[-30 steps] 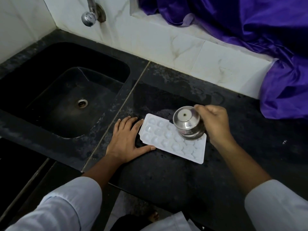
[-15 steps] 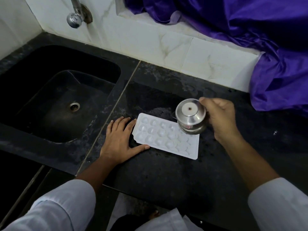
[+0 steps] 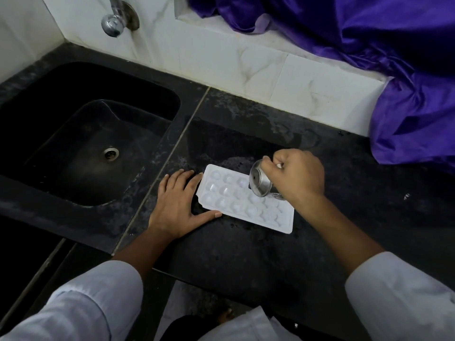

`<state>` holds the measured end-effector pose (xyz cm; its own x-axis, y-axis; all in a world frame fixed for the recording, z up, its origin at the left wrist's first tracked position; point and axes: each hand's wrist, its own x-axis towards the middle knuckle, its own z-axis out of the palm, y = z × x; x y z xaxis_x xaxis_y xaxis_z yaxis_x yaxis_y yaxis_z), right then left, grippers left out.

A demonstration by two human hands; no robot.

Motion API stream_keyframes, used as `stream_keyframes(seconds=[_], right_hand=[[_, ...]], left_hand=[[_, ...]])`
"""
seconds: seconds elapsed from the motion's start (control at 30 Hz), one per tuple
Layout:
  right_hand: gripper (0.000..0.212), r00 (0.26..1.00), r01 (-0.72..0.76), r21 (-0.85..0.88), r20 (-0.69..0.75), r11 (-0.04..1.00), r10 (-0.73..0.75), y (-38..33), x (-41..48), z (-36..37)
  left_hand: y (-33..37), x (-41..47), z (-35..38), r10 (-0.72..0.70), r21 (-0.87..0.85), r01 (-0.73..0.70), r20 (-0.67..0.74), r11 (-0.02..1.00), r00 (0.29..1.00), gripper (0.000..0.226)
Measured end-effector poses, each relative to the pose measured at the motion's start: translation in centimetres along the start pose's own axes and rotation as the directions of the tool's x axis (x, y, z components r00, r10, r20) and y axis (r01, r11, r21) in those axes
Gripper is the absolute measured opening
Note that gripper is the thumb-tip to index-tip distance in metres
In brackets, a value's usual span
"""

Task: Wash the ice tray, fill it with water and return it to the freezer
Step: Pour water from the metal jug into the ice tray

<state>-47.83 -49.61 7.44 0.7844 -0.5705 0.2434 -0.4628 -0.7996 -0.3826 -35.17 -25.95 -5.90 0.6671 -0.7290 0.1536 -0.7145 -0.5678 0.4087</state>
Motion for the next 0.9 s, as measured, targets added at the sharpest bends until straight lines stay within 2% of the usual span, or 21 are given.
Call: stream_keyframes(seconds=[0.13,0.23,0.3,0.4,0.5,0.57,0.6,0.67,0.73,0.8,0.9], right_hand=[[0.055,0.999,-0.017,0.035,-0.036,0.999,0.018,0.6,-0.1,-0.3],[0.055,0.99,-0.113,0.264,-0.048,0.958,0.13,2.4,-0.3,-0.4],[0.052,0.959,-0.233,0.542,-0.011,0.808,0.284,3.7,-0.7,-0.5],[0.037,0.853,-0.379,0.807,0.116,0.452,0.508,4.5,-1.5,-1.2],[0.03,0.822,-0.345,0.924,0.213,0.164,0.529,5.2,-2.3,-2.2],[0.036,0.831,-0.279,0.959,0.219,0.043,0.512,5.7,-2.4,-3.0],[0.04,0.831,-0.262,0.965,0.217,0.015,0.513,5.8,-2.4,-3.5],[0.04,0.833,-0.24,0.97,0.19,0.029,0.519,6.1,-2.2,-4.3],[0.031,0.841,-0.242,0.96,0.137,0.139,0.523,6.2,-2.0,-4.8],[0.029,0.858,-0.264,0.906,0.064,0.331,0.509,6.4,-1.9,-4.7],[0.05,0.93,-0.222,0.745,-0.033,0.629,0.367,6.6,-1.9,-3.8]], left_hand=[[0.0,0.1,-0.1,-0.002,0.001,0.002,0.013,1.0,1.0,0.108],[0.0,0.0,-0.1,0.003,0.001,-0.003,0.011,1.0,1.0,0.108],[0.1,0.0,-0.1,0.006,0.001,-0.006,0.006,1.0,1.0,0.108],[0.1,0.0,-0.1,0.008,0.006,-0.008,0.0,1.0,1.0,0.108],[0.1,0.1,-0.1,0.012,0.013,-0.013,0.006,1.0,1.0,0.108],[0.0,0.1,0.0,0.008,0.017,-0.009,0.007,1.0,1.0,0.109],[0.0,0.1,0.0,0.007,0.018,-0.008,0.008,1.0,1.0,0.11],[0.0,0.1,0.1,0.011,0.019,-0.011,0.006,1.0,1.0,0.109],[0.0,0.1,0.1,0.013,0.02,-0.013,0.003,1.0,1.0,0.109],[0.0,0.1,0.0,0.01,0.023,-0.01,0.004,1.0,1.0,0.109],[0.0,0.1,0.0,0.007,0.031,-0.007,0.012,1.0,1.0,0.109]])
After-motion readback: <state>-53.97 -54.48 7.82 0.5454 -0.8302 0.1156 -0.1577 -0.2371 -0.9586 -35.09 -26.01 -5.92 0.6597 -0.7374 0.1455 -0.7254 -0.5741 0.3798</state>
